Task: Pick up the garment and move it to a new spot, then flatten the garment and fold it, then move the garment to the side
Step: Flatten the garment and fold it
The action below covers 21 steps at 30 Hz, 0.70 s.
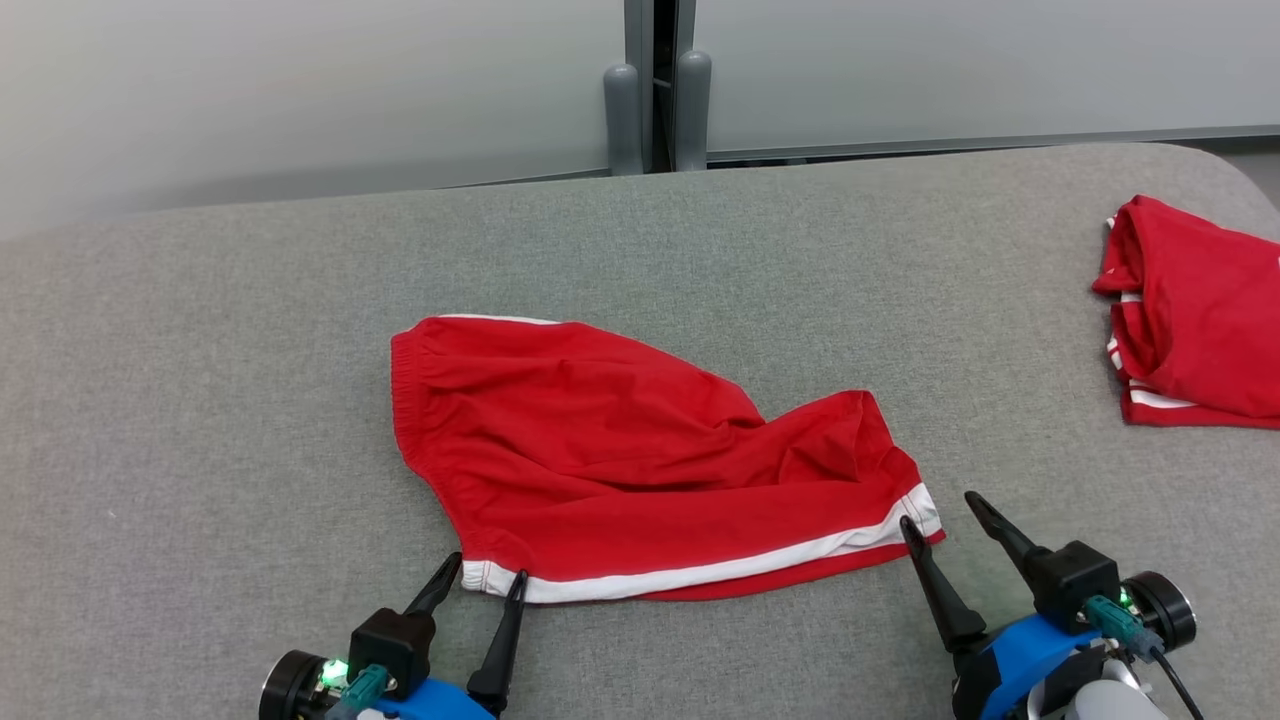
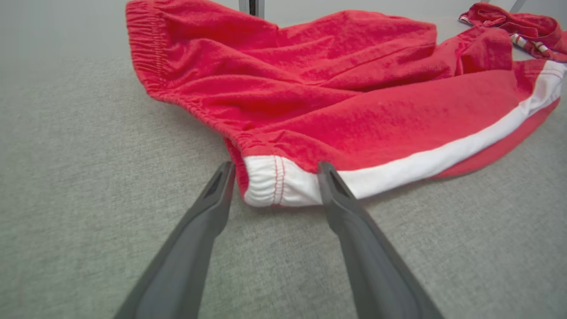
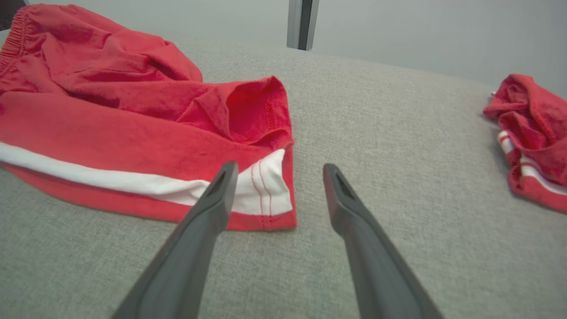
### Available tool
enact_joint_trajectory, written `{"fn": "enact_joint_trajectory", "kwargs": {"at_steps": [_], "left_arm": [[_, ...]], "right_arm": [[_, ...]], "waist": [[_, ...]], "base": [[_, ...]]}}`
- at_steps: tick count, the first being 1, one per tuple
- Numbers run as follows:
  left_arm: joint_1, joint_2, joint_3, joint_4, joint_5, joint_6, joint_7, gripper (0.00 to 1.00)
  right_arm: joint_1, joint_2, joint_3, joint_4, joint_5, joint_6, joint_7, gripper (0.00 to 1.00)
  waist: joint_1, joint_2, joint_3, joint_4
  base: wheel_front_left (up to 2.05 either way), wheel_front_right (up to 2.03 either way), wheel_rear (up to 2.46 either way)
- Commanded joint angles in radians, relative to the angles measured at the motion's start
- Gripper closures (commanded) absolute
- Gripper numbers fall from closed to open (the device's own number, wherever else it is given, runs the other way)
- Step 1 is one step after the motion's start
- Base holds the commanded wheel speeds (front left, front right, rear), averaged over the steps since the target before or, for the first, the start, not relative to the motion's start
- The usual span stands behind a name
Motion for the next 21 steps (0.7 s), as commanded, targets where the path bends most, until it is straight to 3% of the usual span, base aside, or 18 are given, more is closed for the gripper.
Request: {"fn": "enact_joint_trajectory", "kwargs": {"at_steps": [1,19,20,21], "left_arm": [[-0.023,0.011,-0.008,0.027,0.005,-0.005,-0.004,0.00],[-0.152,0.039,-0.150,0.134,-0.013,-0.021,-0.003,0.00],[-0.157,0.041,-0.159,0.138,-0.017,-0.022,-0.003,0.35],[-0.163,0.043,-0.168,0.138,-0.023,-0.022,-0.003,0.67]], "right_arm": [[-0.026,-0.014,0.027,0.018,0.013,0.000,0.000,0.00],[-0.148,-0.073,0.219,0.117,0.109,0.000,0.000,0.00],[-0.152,-0.075,0.231,0.118,0.116,0.000,0.000,0.34],[-0.159,-0.078,0.238,0.115,0.123,0.000,0.000,0.84]], "waist": [[0.0000,0.0000,0.007,0.000],[0.0000,0.0000,0.048,0.002],[0.0000,0.0000,0.049,0.002],[0.0000,0.0000,0.050,0.002]], "base": [[0.00,0.00,0.00],[0.00,0.00,0.00],[0.00,0.00,0.00],[0.00,0.00,0.00]]}}
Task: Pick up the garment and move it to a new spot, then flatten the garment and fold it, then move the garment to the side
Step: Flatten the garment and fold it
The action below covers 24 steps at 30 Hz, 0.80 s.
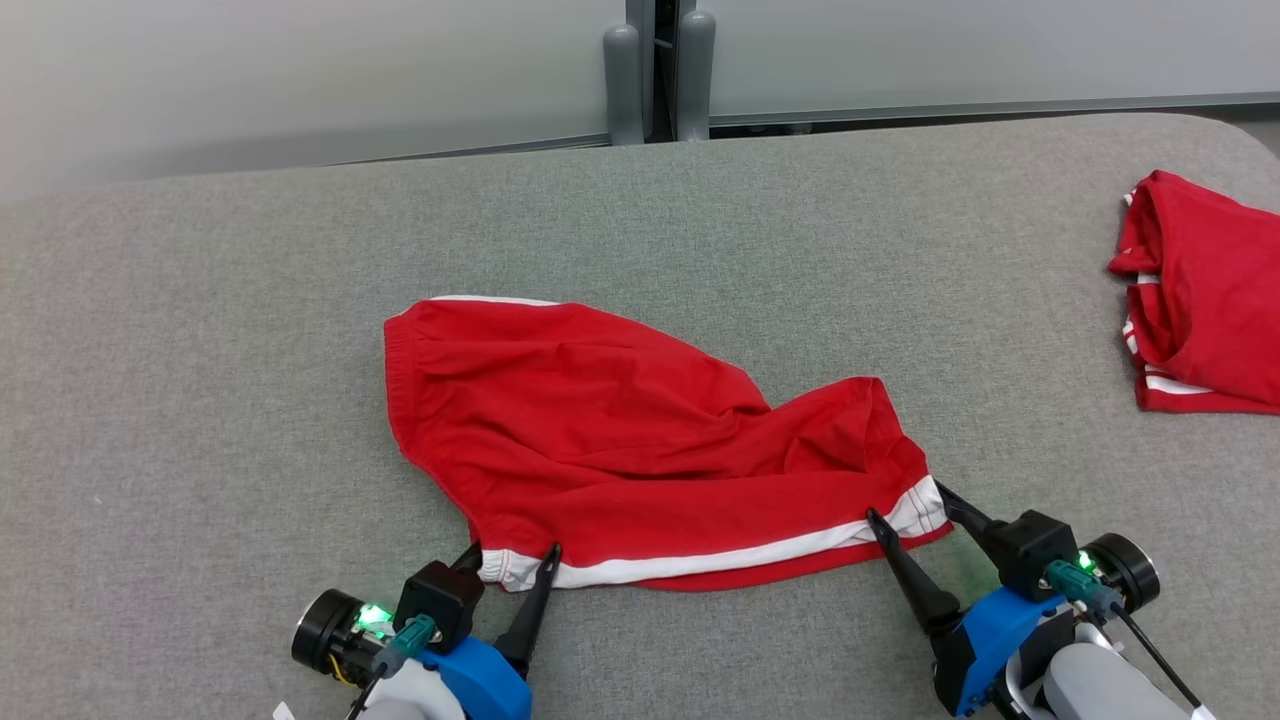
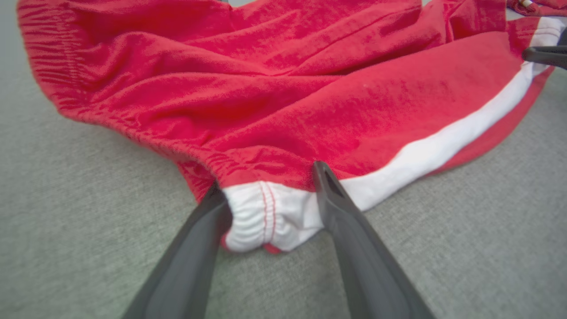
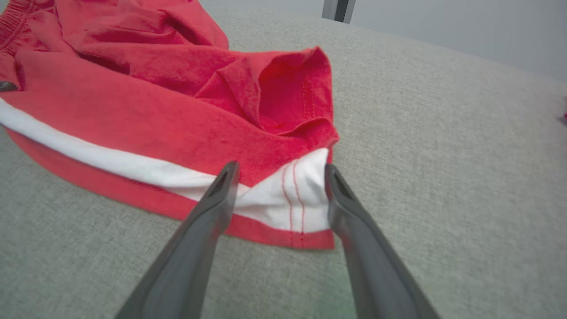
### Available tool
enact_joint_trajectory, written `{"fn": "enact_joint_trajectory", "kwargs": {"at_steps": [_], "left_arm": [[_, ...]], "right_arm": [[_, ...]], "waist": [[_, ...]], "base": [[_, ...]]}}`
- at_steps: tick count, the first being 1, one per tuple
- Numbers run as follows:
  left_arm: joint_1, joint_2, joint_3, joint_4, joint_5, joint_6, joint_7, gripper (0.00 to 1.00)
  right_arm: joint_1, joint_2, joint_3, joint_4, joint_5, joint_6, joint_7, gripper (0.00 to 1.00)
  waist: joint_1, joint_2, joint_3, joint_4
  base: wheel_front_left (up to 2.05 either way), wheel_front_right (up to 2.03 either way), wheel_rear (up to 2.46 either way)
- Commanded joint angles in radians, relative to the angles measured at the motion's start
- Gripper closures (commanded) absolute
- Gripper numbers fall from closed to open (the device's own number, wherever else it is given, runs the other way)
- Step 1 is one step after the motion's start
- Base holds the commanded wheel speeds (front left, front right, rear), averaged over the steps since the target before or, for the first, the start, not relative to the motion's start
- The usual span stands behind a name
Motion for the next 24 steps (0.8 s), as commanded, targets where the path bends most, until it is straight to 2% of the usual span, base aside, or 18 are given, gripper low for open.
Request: {"fn": "enact_joint_trajectory", "kwargs": {"at_steps": [1,6,15,21,22,24], "left_arm": [[-0.019,0.011,-0.021,0.005,-0.015,-0.004,-0.002,1.00],[-0.032,0.025,-0.056,-0.002,-0.048,-0.004,-0.002,1.00],[-0.064,0.057,-0.074,-0.077,-0.075,-0.004,-0.002,1.00],[-0.199,0.088,-0.056,-0.136,-0.064,-0.004,-0.002,1.00],[-0.271,0.095,-0.049,-0.145,-0.068,-0.003,0.003,1.00],[-0.312,0.103,-0.042,-0.146,-0.066,-0.003,0.008,1.00]], "right_arm": [[-0.022,-0.010,0.017,-0.001,0.015,0.000,0.000,1.00],[-0.027,-0.021,0.034,-0.013,0.037,0.000,0.000,1.00],[-0.033,-0.028,-0.016,-0.119,0.041,0.000,0.000,1.00],[-0.129,-0.035,-0.067,-0.183,0.019,0.000,0.000,1.00],[-0.189,-0.019,-0.090,-0.196,0.024,0.000,0.000,1.00],[-0.222,-0.009,-0.097,-0.198,0.026,0.000,0.000,1.00]], "waist": [[0.0000,0.0000,0.002,-0.001],[0.0000,0.0000,-0.003,-0.001],[0.0000,0.0000,-0.009,0.000],[0.0000,0.0000,0.028,0.001],[0.0000,0.0000,0.051,-0.005],[0.0000,0.0000,0.067,-0.010]], "base": [[0.00,0.00,0.00],[0.00,0.00,0.00],[0.00,0.00,0.00],[0.00,0.00,0.00],[0.00,0.00,0.00],[0.00,0.00,0.00]]}}
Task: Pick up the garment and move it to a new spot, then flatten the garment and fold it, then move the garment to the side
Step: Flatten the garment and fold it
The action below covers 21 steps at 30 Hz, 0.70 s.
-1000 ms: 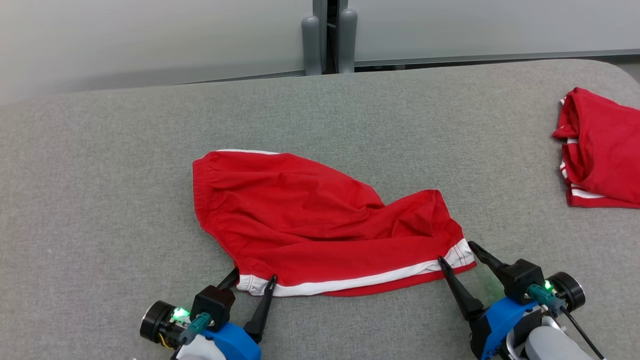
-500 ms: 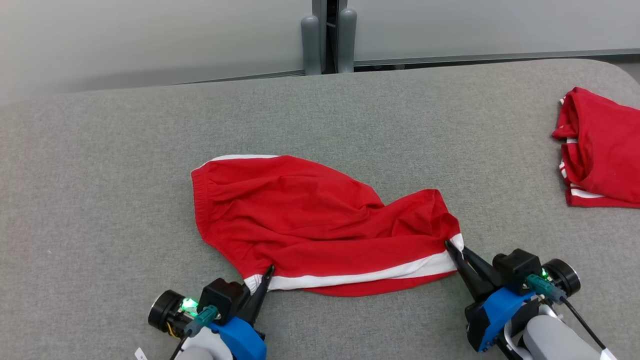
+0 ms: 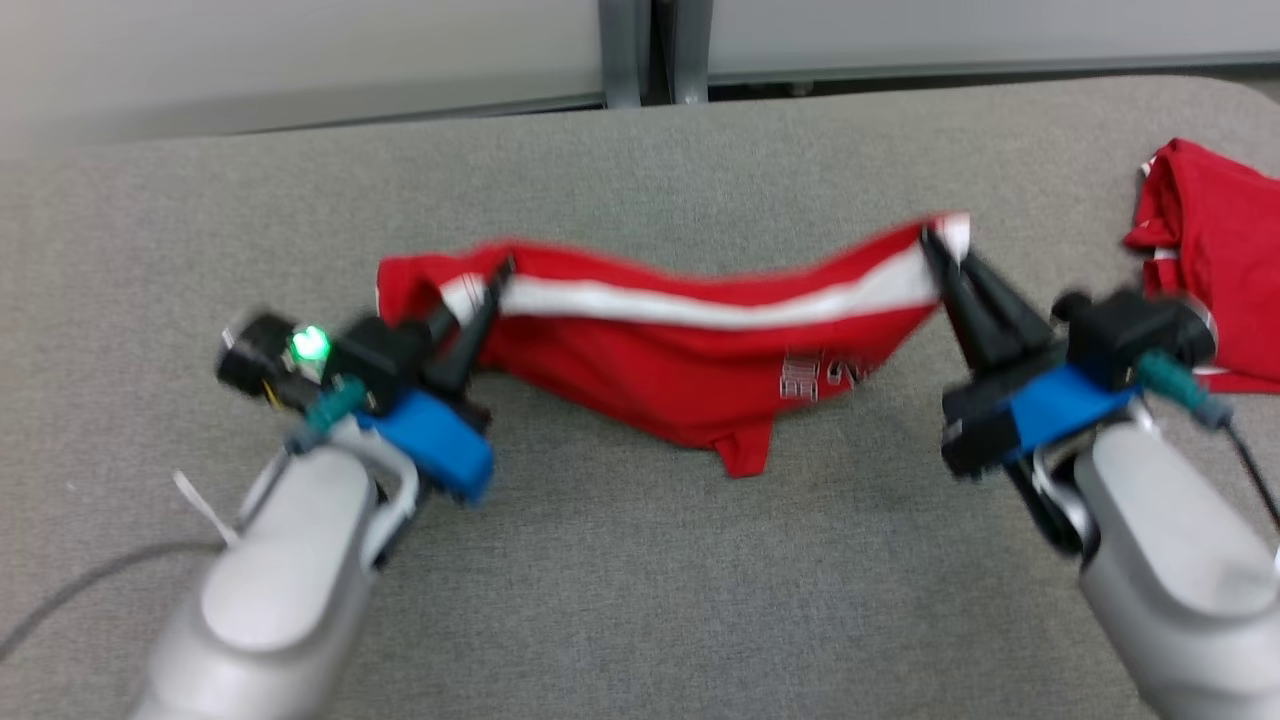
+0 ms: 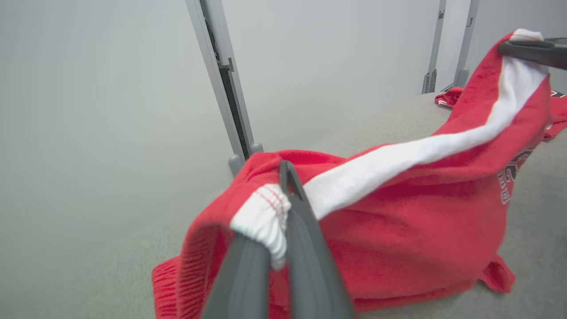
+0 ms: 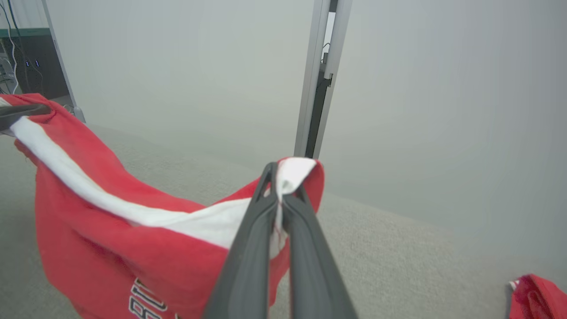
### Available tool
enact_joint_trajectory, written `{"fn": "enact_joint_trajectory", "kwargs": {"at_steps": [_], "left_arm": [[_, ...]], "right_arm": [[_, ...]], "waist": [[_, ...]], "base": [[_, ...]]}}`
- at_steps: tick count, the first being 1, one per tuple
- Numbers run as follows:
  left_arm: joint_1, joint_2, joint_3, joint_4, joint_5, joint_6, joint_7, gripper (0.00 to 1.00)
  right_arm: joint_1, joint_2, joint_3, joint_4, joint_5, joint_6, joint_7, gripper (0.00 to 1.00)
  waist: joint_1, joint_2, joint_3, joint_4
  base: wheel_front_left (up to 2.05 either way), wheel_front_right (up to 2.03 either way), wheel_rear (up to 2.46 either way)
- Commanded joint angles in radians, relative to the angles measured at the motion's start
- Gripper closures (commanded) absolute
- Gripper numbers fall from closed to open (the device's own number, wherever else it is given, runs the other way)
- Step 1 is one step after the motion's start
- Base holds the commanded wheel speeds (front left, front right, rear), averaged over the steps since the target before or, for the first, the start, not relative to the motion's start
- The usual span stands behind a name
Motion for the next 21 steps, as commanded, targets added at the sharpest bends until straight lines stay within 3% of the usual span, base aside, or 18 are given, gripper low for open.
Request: {"fn": "enact_joint_trajectory", "kwargs": {"at_steps": [1,6,12,21], "left_arm": [[-0.064,0.014,0.011,-0.003,0.000,-0.001,0.007,1.00],[-0.303,0.029,0.034,0.015,-0.004,-0.001,0.031,1.00],[-0.598,0.028,-0.010,0.054,0.002,-0.001,0.057,1.00],[-0.916,0.010,-0.042,0.151,-0.015,-0.001,0.026,1.00]], "right_arm": [[-0.064,0.014,-0.010,-0.005,0.005,0.000,0.000,1.00],[-0.302,0.051,-0.051,0.028,0.020,0.000,0.000,1.00],[-0.593,0.066,-0.096,0.110,0.021,0.000,0.000,1.00],[-0.883,0.056,-0.140,0.183,0.008,0.000,0.000,1.00]], "waist": [[-0.0001,-0.0001,0.037,-0.013],[-0.0001,-0.0001,0.125,-0.043],[-0.0001,-0.0001,0.210,-0.060],[-0.0001,-0.0001,0.243,-0.062]], "base": [[0.00,0.00,0.00],[0.00,0.00,0.00],[0.00,0.00,0.00],[0.00,0.00,0.00]]}}
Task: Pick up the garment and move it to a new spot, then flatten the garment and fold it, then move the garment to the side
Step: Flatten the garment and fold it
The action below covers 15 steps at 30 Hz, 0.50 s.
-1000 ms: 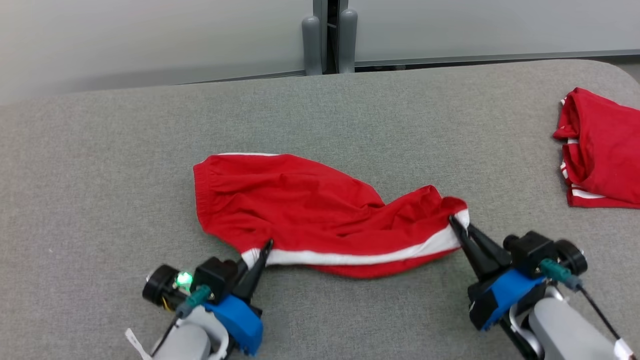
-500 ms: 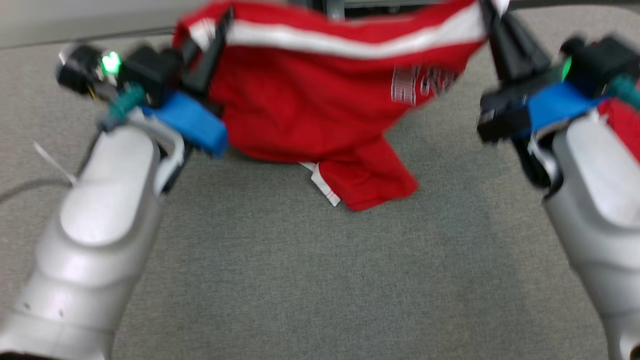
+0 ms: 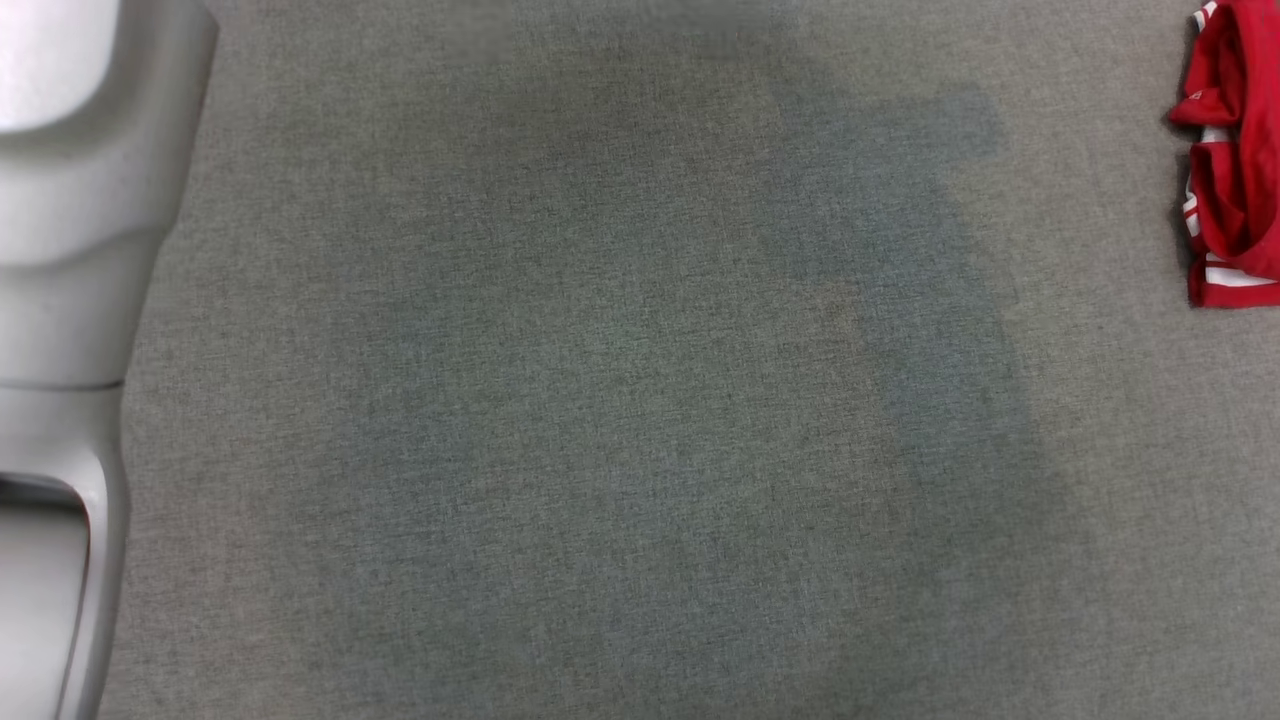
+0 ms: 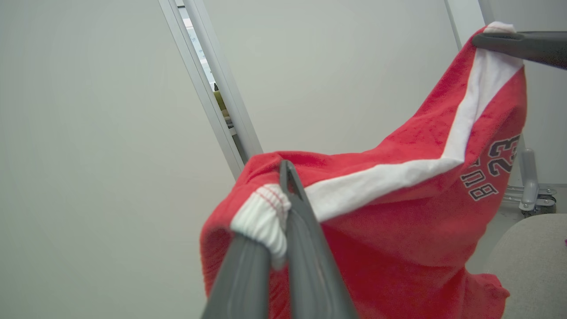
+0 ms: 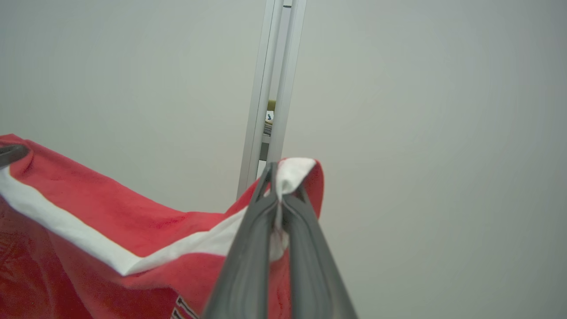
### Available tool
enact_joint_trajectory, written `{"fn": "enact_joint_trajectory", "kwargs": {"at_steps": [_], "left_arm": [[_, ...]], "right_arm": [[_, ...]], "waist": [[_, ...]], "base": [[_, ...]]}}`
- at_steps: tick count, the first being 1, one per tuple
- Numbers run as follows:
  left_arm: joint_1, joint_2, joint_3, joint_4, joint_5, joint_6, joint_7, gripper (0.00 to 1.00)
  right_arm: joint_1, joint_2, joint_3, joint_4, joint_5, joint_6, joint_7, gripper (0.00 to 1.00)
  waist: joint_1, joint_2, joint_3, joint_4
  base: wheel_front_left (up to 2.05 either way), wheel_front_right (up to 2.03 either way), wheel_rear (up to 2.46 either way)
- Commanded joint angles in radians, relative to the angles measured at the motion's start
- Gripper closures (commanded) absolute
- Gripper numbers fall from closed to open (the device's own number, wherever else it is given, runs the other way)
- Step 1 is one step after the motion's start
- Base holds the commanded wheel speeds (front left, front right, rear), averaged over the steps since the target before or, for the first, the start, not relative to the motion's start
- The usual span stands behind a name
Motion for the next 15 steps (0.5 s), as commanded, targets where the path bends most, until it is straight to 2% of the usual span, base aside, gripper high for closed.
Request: {"fn": "enact_joint_trajectory", "kwargs": {"at_steps": [1,4,9,15], "left_arm": [[-0.032,-0.003,-0.003,0.012,-0.007,-0.001,-0.012,1.00],[-0.036,-0.007,0.002,0.025,-0.019,-0.001,-0.026,1.00],[0.055,-0.003,-0.006,0.018,-0.041,0.001,-0.039,1.00],[0.306,0.010,0.013,-0.110,-0.071,0.028,-0.041,1.00]], "right_arm": [[-0.025,-0.004,-0.006,-0.003,-0.004,0.000,0.000,1.00],[-0.011,0.004,-0.003,-0.009,0.021,0.000,0.000,1.00],[0.086,-0.009,0.030,-0.026,0.031,0.000,0.000,1.00],[0.311,-0.023,0.047,-0.103,0.045,0.000,0.000,1.00]], "waist": [[-0.0003,0.0000,0.001,0.001],[-0.0003,0.0000,0.000,0.004],[-0.0003,0.0000,0.009,0.010],[-0.0003,0.0000,0.002,0.013]], "base": [[0.00,0.00,0.00],[0.00,0.00,0.00],[0.00,0.00,0.00],[0.00,0.00,0.00]]}}
